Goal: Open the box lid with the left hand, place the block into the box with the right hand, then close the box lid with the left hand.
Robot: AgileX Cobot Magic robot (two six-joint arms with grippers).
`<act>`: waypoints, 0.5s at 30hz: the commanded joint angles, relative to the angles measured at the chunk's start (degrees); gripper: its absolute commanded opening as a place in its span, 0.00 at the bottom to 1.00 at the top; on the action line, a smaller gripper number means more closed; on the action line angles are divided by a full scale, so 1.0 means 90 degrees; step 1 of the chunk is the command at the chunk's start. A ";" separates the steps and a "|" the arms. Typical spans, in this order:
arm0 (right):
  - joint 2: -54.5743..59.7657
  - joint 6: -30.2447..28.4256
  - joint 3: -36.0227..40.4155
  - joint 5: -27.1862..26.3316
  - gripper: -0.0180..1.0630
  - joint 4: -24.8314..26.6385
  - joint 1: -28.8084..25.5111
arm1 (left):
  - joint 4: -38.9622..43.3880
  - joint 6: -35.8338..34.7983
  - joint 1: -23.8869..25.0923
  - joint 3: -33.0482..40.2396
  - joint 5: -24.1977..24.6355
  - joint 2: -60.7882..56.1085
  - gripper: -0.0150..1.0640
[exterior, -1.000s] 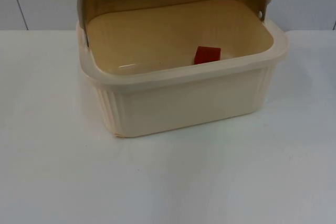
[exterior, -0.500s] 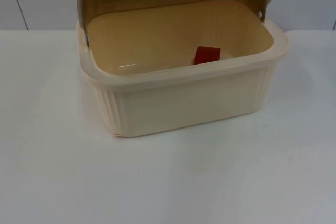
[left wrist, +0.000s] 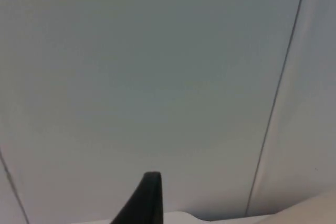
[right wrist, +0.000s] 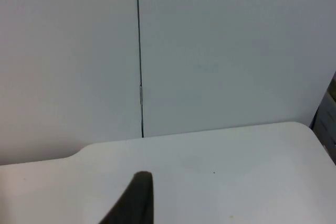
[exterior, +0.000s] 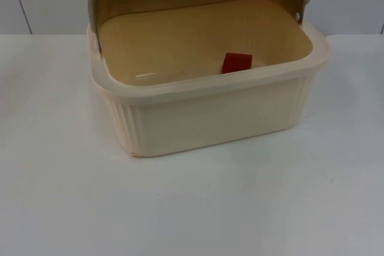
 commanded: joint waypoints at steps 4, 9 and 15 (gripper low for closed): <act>-0.0046 -0.0052 0.0019 -0.0030 0.99 -0.0170 -0.0029 | -0.2820 0.2854 -0.0042 -0.0685 0.0639 0.0498 0.99; -0.0046 -0.0052 0.0019 -0.0070 0.99 -0.0182 -0.0029 | -0.4853 0.5555 -0.0042 -0.1428 0.1592 0.1053 0.99; -0.0046 -0.0052 0.0019 -0.0070 0.99 -0.0182 -0.0029 | -0.5020 0.6731 -0.0094 -0.2092 0.1320 0.1616 0.99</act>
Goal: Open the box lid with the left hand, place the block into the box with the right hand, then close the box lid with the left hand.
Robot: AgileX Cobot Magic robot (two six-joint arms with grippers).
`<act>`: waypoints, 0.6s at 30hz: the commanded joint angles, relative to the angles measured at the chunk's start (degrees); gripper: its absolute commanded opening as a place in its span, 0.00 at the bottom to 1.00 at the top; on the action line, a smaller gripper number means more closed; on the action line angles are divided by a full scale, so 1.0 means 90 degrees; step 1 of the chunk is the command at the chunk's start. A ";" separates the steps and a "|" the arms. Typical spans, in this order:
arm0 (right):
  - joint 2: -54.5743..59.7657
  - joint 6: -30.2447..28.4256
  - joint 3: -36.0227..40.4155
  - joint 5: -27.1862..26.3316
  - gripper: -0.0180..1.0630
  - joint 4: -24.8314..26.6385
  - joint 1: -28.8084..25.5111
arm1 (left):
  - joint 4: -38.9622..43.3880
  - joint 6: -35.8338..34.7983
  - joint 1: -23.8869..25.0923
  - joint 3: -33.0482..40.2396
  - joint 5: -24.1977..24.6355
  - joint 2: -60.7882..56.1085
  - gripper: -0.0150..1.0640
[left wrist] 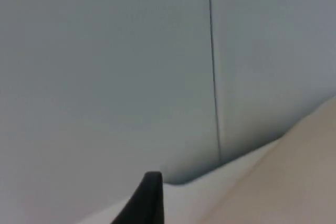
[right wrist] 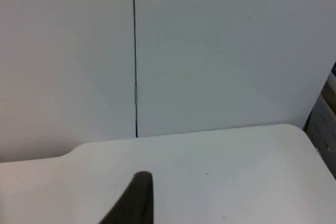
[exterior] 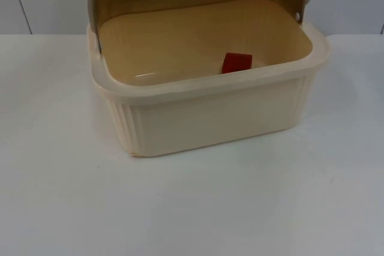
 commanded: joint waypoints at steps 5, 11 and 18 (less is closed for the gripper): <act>-0.0046 -0.0034 0.0019 -0.0056 0.99 -0.0041 -0.0029 | 0.1501 0.0794 -0.0395 -0.0349 -0.0602 0.0422 0.99; -0.0046 -0.0034 0.0019 -0.0033 0.99 -0.0041 -0.0029 | 0.3961 0.0883 -0.0891 -0.0349 -0.1308 0.0762 0.99; -0.0046 -0.0034 0.0019 -0.0027 0.99 -0.0041 -0.0029 | 0.5138 0.0883 -0.1177 -0.0349 -0.1583 0.1155 0.95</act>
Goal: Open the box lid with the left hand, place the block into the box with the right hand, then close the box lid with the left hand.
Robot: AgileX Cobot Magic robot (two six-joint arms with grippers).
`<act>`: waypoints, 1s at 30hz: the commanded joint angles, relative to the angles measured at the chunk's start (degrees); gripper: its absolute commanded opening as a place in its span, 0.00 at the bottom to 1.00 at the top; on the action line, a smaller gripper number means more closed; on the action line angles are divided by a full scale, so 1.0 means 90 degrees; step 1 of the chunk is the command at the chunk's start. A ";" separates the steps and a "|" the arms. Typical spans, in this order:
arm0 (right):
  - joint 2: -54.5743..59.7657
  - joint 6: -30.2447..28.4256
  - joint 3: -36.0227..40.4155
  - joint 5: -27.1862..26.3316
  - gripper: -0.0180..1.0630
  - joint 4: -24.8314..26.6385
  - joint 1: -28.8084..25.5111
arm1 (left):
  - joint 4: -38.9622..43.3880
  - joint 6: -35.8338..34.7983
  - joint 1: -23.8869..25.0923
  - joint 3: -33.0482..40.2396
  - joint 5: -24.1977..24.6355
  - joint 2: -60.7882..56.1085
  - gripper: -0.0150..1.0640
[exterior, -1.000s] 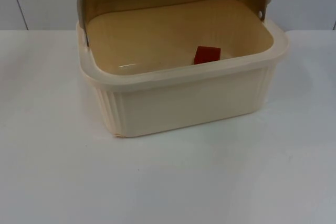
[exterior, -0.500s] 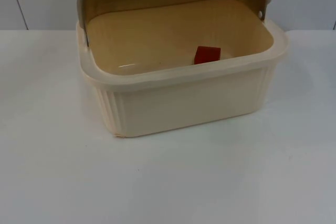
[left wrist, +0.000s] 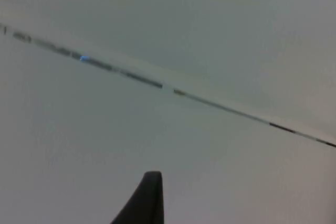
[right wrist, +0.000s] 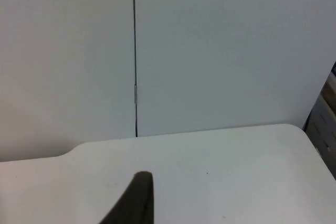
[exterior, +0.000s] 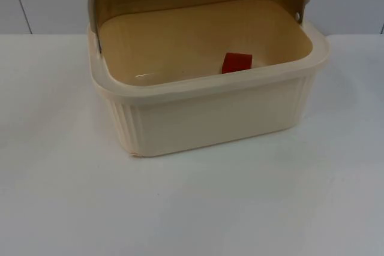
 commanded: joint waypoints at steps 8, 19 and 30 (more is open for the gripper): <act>-0.0046 -0.0036 0.0019 -0.0056 0.99 -0.0041 -0.0029 | -0.0233 -0.0004 -0.0069 -0.0036 -0.0107 0.0110 0.29; -0.0046 -0.0036 0.0019 -0.0104 0.99 -0.0041 -0.0029 | -0.1283 -0.0430 -0.0069 -0.0036 0.0010 0.0151 0.01; -0.0046 -0.0036 0.0019 -0.0104 0.99 -0.0041 -0.0029 | -0.5845 0.4253 0.0068 -0.0093 0.1485 0.0364 0.01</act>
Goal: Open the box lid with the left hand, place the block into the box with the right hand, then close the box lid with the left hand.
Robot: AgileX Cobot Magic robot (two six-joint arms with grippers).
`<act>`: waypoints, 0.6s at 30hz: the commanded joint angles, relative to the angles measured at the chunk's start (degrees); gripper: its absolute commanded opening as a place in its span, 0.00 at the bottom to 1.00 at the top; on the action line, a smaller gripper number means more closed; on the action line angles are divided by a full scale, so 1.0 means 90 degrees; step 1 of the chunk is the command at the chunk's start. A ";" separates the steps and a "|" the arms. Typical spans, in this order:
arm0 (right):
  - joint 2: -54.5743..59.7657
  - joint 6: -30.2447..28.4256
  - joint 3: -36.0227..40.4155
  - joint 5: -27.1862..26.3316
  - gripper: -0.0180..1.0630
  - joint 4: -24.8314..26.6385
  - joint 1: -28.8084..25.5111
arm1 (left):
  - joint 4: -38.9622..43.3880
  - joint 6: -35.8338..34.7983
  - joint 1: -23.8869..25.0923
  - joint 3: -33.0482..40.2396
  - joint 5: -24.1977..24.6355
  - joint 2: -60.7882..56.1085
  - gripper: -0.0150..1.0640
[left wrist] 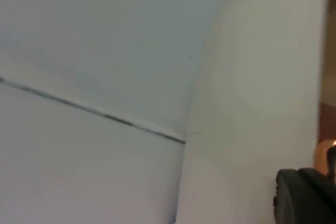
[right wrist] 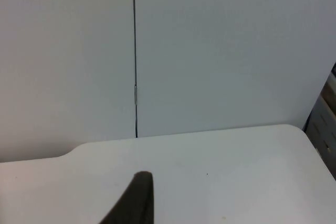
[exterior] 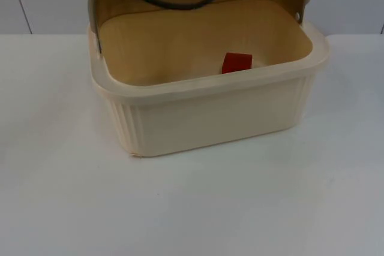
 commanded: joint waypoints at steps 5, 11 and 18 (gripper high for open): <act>-0.0046 -0.0036 0.0019 -0.0061 0.99 -0.0041 -0.0029 | -0.0708 0.0585 0.0064 -0.0065 0.0103 -0.0038 0.01; -0.0046 -0.0036 0.0019 -0.0061 0.99 -0.0041 -0.0029 | -0.0609 0.0541 0.0064 -0.0054 0.0091 0.0083 0.01; -0.0046 -0.0036 0.0019 -0.0061 0.99 -0.0041 -0.0029 | -0.0555 0.0497 0.0039 -0.0054 0.0329 0.0070 0.01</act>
